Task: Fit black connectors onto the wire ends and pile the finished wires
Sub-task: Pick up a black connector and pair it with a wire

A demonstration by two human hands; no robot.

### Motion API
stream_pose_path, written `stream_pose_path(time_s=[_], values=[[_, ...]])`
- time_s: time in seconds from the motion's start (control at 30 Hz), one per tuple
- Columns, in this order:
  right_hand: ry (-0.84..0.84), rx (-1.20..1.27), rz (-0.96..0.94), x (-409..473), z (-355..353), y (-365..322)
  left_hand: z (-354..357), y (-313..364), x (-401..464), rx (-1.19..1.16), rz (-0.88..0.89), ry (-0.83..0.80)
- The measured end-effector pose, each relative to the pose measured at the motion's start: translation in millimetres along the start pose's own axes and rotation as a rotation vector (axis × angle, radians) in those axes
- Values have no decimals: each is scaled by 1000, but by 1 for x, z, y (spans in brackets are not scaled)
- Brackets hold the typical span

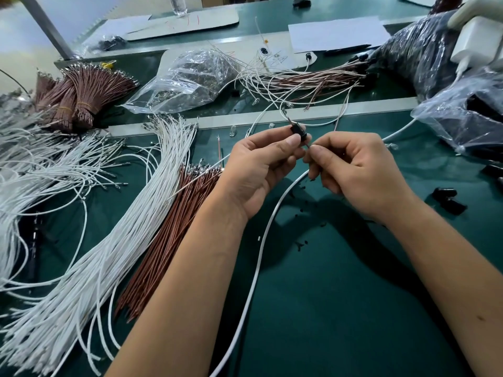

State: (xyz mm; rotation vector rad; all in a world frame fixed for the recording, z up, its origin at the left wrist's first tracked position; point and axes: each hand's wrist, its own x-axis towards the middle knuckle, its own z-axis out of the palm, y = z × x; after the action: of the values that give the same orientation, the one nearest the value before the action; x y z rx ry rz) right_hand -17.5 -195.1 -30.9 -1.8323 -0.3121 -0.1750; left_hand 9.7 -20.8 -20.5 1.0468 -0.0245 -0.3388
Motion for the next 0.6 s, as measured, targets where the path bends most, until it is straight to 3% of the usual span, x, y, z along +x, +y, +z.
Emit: stream_pose_path(time_s=[0.6], values=[[-3, -1, -19, 0, 0, 6, 0, 1, -2, 7, -9, 26]])
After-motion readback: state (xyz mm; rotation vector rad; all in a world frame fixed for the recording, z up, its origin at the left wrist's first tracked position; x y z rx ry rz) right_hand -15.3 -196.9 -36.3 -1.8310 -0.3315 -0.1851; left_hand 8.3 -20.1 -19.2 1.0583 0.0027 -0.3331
